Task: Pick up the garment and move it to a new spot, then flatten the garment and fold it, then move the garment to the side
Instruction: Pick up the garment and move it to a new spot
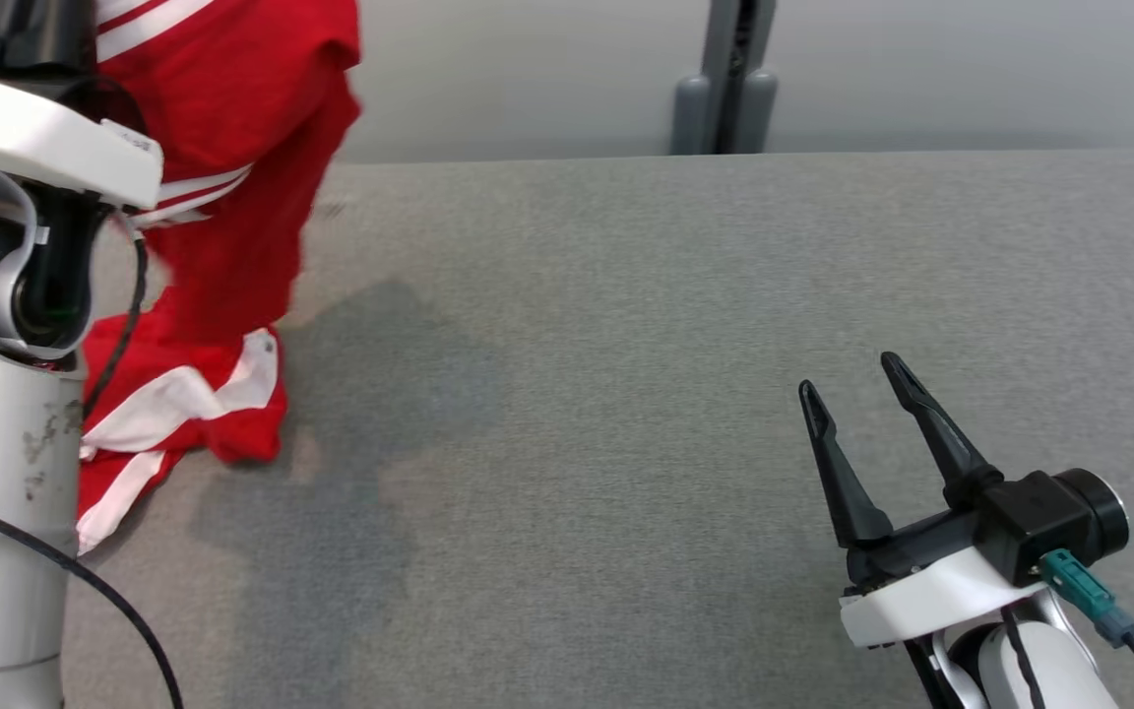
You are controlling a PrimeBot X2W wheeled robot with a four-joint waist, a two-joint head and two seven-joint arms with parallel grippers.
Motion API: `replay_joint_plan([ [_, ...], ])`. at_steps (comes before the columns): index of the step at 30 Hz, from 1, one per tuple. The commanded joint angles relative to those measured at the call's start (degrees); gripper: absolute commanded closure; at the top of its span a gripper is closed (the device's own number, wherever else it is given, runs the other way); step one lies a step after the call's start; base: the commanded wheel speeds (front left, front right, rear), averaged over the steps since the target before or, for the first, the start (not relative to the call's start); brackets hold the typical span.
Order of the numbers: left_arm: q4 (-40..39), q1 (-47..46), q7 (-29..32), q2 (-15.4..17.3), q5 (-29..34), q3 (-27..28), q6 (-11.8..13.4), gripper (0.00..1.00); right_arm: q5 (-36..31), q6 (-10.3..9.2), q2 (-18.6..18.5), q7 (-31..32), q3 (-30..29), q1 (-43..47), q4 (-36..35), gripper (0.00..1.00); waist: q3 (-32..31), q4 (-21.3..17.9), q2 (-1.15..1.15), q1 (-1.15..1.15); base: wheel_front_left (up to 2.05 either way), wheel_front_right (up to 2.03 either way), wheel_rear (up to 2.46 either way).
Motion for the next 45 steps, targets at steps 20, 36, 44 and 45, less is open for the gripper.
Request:
replay_joint_plan([
  [20,-2.8,5.8,6.0,-7.9,5.6,-15.6,1.6,1.00,1.8,-0.02,-0.3,-1.7,-10.4,-1.8,-1.5,0.00,5.2,-23.1,0.00,0.00,0.00,0.00,0.00],
  [36,12.7,1.9,-0.9,-13.5,4.7,-27.0,2.2,0.00,5.8,-0.02,-0.3,-3.7,-11.2,-3.8,2.8,0.00,9.5,-32.3,0.00,0.00,0.00,0.00,0.00],
  [44,13.0,0.3,-6.0,-13.6,0.6,-30.7,3.4,0.00,5.1,-0.02,-0.4,-3.7,-12.0,-3.5,2.8,0.00,7.7,-29.6,0.00,0.00,0.00,0.00,0.00],
  [45,13.2,0.2,-6.8,-13.6,0.6,-30.4,3.7,0.00,4.8,-0.02,-0.4,-3.7,-12.3,-3.4,2.5,0.00,7.2,-28.8,0.00,0.00,0.00,0.00,0.00],
])
